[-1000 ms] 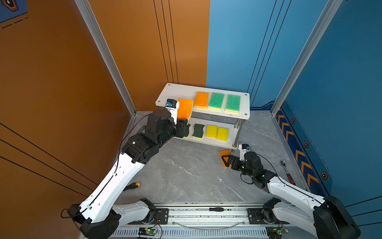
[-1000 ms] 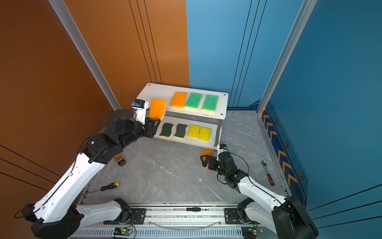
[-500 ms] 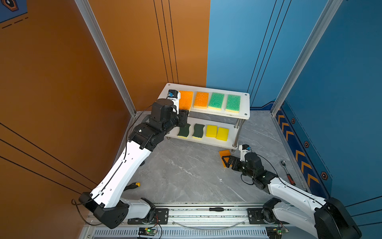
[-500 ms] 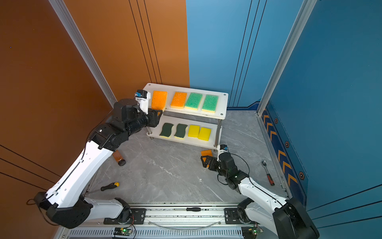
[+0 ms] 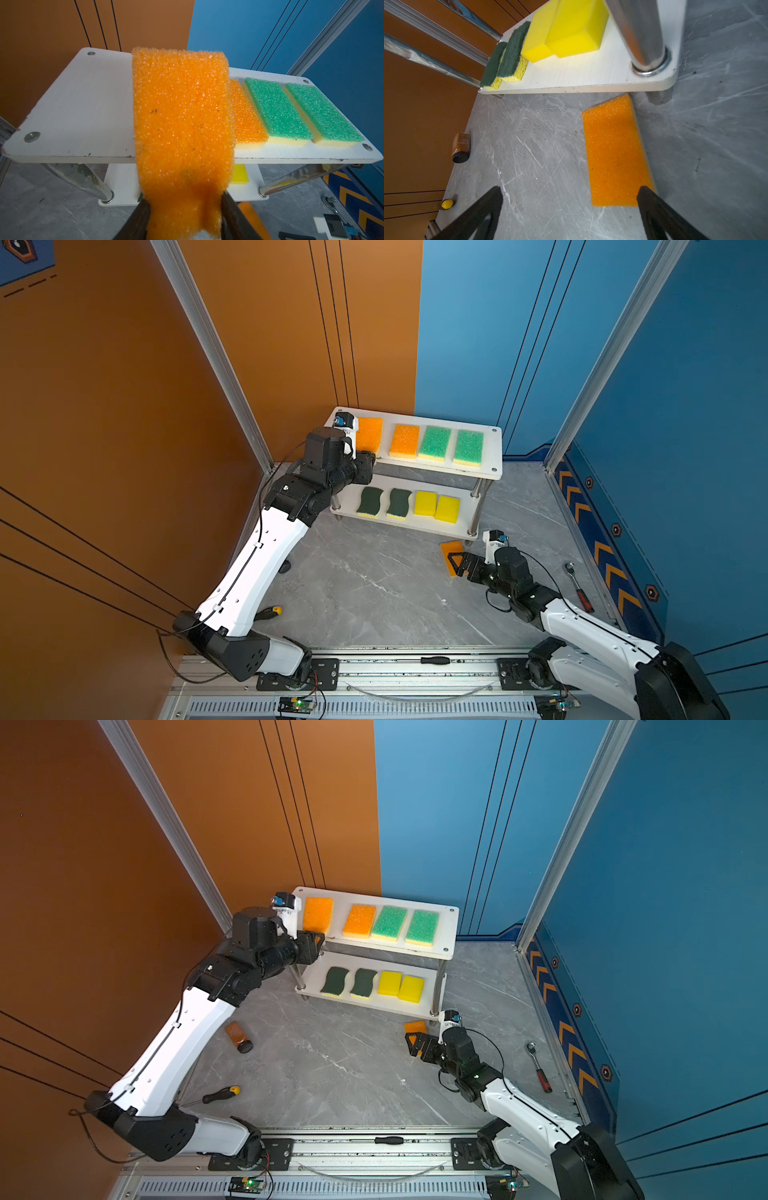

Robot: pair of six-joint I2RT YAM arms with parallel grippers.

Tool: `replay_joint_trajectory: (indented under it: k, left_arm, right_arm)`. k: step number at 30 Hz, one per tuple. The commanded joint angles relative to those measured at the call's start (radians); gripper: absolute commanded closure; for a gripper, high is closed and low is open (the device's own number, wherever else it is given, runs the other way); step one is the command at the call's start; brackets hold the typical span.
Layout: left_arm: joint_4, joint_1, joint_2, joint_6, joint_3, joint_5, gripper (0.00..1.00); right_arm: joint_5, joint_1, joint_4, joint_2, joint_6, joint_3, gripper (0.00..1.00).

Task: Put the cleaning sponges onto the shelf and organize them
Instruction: 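Move the held orange sponge beside the orange sponge on the shelf top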

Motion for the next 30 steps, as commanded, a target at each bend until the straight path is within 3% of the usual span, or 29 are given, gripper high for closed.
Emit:
replay_joint_trajectory:
  k: [1,30]
  left_arm:
    - [0.029,0.015,0.015,0.035,0.043,0.045,0.53]
    - [0.07,0.042,0.149,0.043,0.136,0.056,0.51]
  right_arm:
    - [0.023,-0.007,-0.028,-0.017,0.002,-0.013,0.0]
    - [0.022,-0.012,-0.043,-0.037,0.001,-0.014,0.0]
